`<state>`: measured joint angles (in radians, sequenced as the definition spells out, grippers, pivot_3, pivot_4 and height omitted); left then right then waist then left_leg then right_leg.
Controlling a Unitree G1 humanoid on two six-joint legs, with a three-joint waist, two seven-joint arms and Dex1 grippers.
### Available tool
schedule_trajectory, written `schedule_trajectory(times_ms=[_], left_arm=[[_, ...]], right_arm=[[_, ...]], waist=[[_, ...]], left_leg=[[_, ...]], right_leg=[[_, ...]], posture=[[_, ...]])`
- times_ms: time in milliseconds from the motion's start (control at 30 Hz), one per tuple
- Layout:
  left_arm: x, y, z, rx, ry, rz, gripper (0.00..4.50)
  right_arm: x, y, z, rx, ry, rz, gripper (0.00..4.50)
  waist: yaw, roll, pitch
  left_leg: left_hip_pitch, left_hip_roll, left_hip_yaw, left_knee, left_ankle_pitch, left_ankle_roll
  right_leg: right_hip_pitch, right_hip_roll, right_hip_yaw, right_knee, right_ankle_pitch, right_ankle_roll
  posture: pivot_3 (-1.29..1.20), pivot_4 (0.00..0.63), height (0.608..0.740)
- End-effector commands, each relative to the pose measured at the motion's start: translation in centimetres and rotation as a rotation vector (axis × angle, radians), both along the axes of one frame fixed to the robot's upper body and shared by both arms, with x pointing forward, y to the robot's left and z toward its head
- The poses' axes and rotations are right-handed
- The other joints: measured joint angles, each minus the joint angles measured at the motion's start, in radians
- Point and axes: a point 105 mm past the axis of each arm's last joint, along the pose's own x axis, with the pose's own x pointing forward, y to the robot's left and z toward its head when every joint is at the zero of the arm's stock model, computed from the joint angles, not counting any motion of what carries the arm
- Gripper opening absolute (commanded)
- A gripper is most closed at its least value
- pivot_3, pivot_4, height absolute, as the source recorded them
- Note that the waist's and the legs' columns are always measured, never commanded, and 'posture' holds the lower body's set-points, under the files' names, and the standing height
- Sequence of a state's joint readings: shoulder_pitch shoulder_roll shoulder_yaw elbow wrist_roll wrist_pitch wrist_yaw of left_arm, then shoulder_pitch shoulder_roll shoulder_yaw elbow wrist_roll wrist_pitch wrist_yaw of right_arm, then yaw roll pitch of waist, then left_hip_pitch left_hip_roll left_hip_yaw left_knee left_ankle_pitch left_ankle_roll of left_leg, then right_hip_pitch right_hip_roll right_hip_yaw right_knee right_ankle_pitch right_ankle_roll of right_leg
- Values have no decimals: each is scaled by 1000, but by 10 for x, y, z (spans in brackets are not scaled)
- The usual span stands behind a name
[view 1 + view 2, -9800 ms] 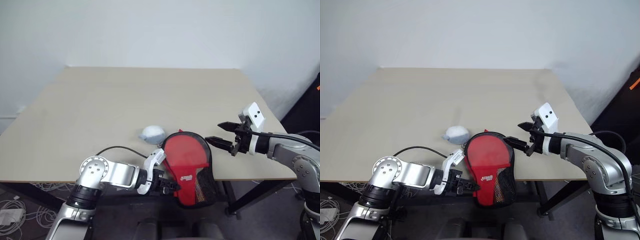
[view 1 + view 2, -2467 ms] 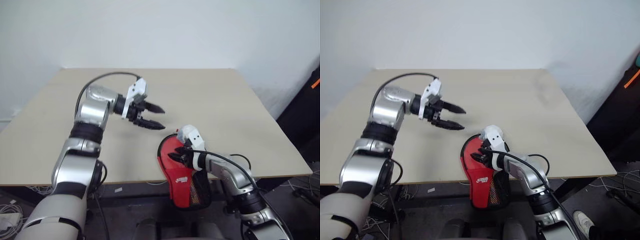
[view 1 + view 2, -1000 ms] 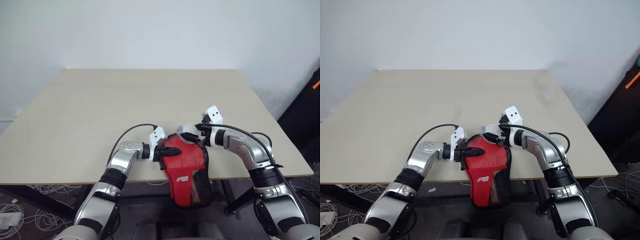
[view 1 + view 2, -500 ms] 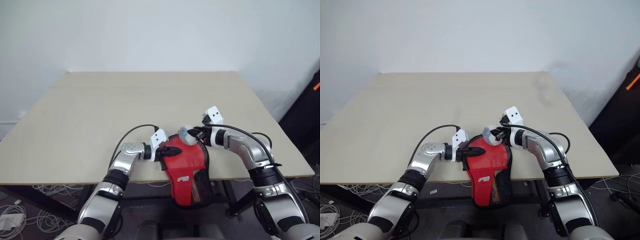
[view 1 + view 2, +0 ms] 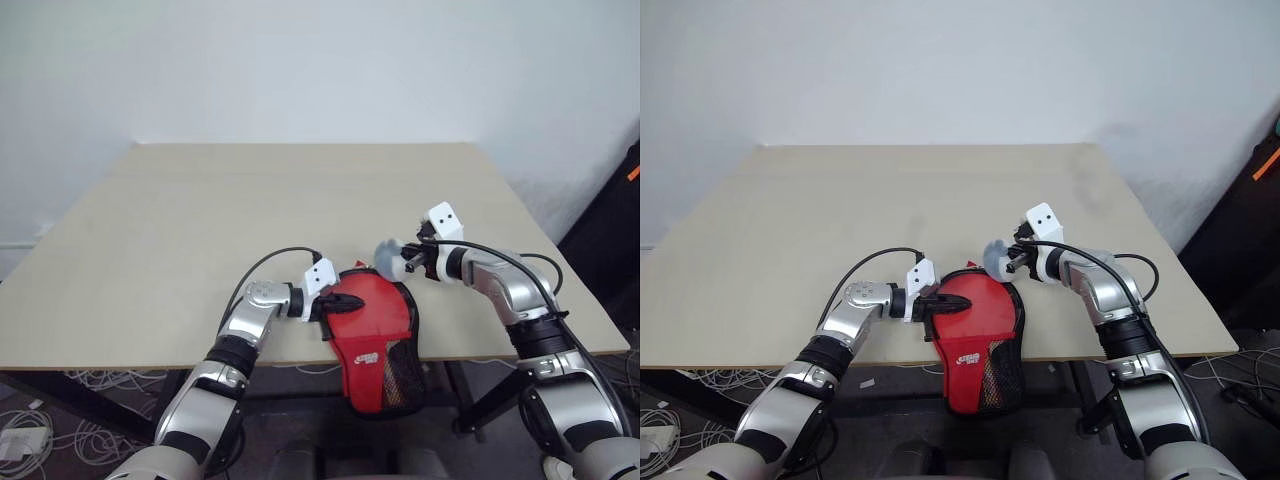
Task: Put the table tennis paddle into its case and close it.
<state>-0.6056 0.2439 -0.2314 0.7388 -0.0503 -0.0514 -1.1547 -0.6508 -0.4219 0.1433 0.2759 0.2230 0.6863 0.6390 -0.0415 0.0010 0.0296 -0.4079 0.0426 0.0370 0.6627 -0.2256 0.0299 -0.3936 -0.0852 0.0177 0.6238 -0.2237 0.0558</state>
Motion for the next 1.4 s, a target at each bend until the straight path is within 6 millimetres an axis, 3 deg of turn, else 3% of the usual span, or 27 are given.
schedule_trajectory(times_ms=[33, 267, 700, 1033, 1400], left_arm=[[-19, 4, -37, 120, 116, -33, 0], [-19, 5, -38, 128, 112, -38, 0], [-17, -1, -37, 129, 111, -60, 0], [-15, -6, -37, 129, 105, -75, 0], [-13, -11, -35, 128, 98, -85, 0]], right_arm=[[4, -28, 16, -45, -63, -39, 10], [-16, -65, 15, -122, -45, -38, 10], [-70, -96, 21, -193, 24, 85, 10], [-109, -104, 31, -207, 94, 217, 10], [-147, -90, 34, -199, 163, 381, 10]], waist=[[0, 0, 0], [11, 0, 0], [26, 0, 0], [44, 0, 0], [52, -2, 1]], left_leg=[[0, 0, 0, 0, 0, 0], [0, 0, 0, 0, -1, 1], [0, 0, 1, 1, -1, 1], [0, -1, 1, 3, -4, 1], [0, 0, 0, 5, -7, -2]], right_leg=[[0, 0, 0, 0, 0, 0], [0, 0, 0, -1, -1, 0], [0, -1, 0, -2, -2, 0], [0, -1, 0, -3, -2, 1], [0, -1, -1, -4, -3, 2]], posture=[[0, 0, 740], [0, 0, 740], [0, 0, 740], [0, 0, 740], [0, 0, 740]])
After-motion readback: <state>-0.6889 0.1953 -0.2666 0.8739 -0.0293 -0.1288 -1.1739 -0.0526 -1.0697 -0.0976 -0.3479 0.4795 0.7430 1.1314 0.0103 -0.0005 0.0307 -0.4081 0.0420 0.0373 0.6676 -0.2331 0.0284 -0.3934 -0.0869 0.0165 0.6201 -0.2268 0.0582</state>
